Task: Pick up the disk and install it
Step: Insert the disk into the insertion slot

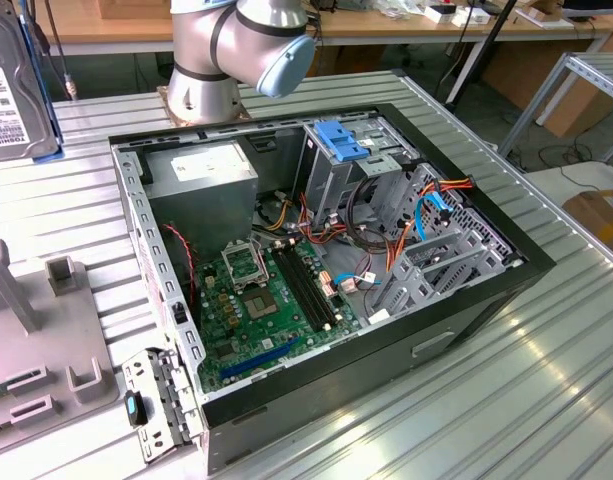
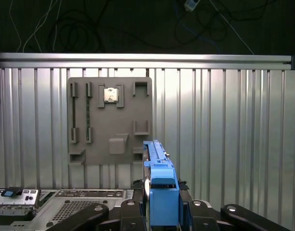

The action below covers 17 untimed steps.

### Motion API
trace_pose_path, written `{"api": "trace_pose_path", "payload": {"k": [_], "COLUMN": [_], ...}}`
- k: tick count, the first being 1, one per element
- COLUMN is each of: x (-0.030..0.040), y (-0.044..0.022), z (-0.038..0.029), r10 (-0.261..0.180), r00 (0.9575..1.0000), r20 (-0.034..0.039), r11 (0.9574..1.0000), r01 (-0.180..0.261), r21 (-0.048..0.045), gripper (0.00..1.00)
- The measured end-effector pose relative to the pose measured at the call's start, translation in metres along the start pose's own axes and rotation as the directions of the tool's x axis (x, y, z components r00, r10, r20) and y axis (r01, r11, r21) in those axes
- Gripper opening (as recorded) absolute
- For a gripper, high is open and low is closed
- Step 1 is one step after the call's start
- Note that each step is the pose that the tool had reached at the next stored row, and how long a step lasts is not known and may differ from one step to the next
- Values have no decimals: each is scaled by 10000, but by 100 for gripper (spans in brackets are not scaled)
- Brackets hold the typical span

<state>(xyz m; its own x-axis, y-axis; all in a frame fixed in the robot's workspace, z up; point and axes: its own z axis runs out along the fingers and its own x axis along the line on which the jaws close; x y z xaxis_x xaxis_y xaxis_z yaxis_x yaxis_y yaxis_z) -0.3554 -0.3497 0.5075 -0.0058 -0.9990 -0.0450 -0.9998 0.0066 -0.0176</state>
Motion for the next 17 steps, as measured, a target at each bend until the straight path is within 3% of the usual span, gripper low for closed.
{"api": "trace_pose_path", "payload": {"k": [3, 6, 17], "x": [-2, -12, -35], "y": [-54, -203, -372], "z": [1, 4, 8], "r10": [0, 0, 0], "r00": [10000, 10000, 10000], "r20": [0, 1, 0], "r11": [10000, 10000, 10000], "r01": [0, 0, 0], "r21": [-1, 0, 0], "gripper": [37, 37, 37]}}
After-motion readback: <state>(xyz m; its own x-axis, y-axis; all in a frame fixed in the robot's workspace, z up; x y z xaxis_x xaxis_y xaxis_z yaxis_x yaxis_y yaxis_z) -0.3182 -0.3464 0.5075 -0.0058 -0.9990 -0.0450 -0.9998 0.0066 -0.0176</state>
